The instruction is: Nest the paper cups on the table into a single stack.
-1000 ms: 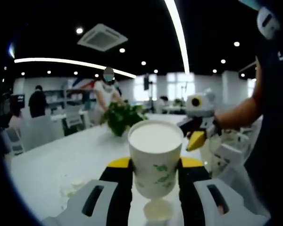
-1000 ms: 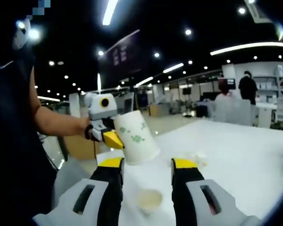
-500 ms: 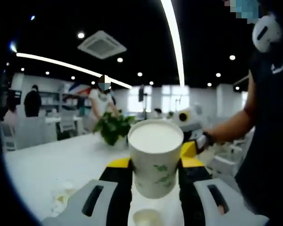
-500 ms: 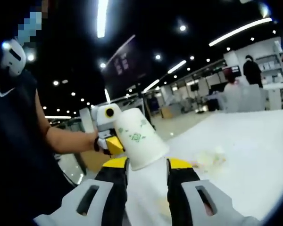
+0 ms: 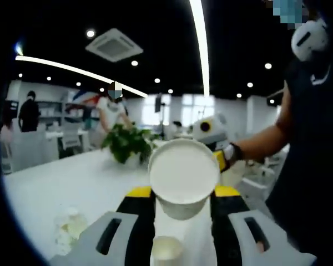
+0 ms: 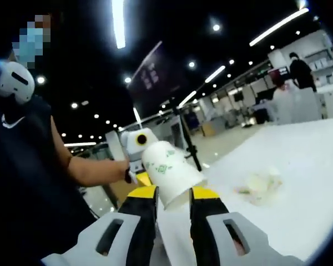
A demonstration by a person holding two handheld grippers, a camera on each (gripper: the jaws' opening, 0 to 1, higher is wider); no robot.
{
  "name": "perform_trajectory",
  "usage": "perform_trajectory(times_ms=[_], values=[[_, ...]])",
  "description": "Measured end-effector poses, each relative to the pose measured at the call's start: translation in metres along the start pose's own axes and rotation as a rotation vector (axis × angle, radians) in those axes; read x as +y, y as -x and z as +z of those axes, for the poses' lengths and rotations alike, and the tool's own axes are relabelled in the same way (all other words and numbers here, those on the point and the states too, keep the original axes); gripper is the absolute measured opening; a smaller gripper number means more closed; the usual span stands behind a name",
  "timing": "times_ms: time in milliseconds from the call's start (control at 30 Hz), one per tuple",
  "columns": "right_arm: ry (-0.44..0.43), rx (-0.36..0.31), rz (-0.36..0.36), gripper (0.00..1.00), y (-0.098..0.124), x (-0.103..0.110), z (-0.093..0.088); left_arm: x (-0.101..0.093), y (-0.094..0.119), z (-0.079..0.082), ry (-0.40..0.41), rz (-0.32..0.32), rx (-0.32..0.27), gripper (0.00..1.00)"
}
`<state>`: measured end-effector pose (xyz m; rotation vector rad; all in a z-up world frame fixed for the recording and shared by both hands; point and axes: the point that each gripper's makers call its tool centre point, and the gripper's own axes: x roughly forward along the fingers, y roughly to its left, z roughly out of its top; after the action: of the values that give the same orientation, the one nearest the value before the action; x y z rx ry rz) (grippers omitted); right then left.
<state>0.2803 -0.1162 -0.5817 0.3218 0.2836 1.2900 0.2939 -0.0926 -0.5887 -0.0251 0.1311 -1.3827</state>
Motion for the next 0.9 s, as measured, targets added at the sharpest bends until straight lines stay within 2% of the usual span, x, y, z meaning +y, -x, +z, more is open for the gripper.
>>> perform_trajectory(times_ms=[100,233,433,667,767,900], values=[[-0.009,0.007,0.012,0.18,-0.003,0.003,0.0,0.001,0.0,-0.002,0.002,0.003,0.005,0.37],[-0.018,0.007,0.046,0.08,-0.003,0.011,0.003,0.001,0.0,-0.002,-0.002,-0.002,0.008,0.37],[-0.032,-0.013,0.098,0.02,-0.002,0.02,0.009,0.001,-0.001,-0.002,-0.025,0.016,0.01,0.38],[-0.024,0.003,0.128,0.0,-0.003,0.029,0.01,0.003,-0.002,0.002,-0.016,0.036,0.004,0.52],[-0.02,0.005,0.134,0.0,-0.003,0.031,0.011,0.006,-0.002,0.0,0.002,0.056,0.019,0.61],[0.005,0.028,0.128,0.0,-0.003,0.033,0.011,0.016,0.001,-0.01,0.033,0.116,0.073,0.79]])
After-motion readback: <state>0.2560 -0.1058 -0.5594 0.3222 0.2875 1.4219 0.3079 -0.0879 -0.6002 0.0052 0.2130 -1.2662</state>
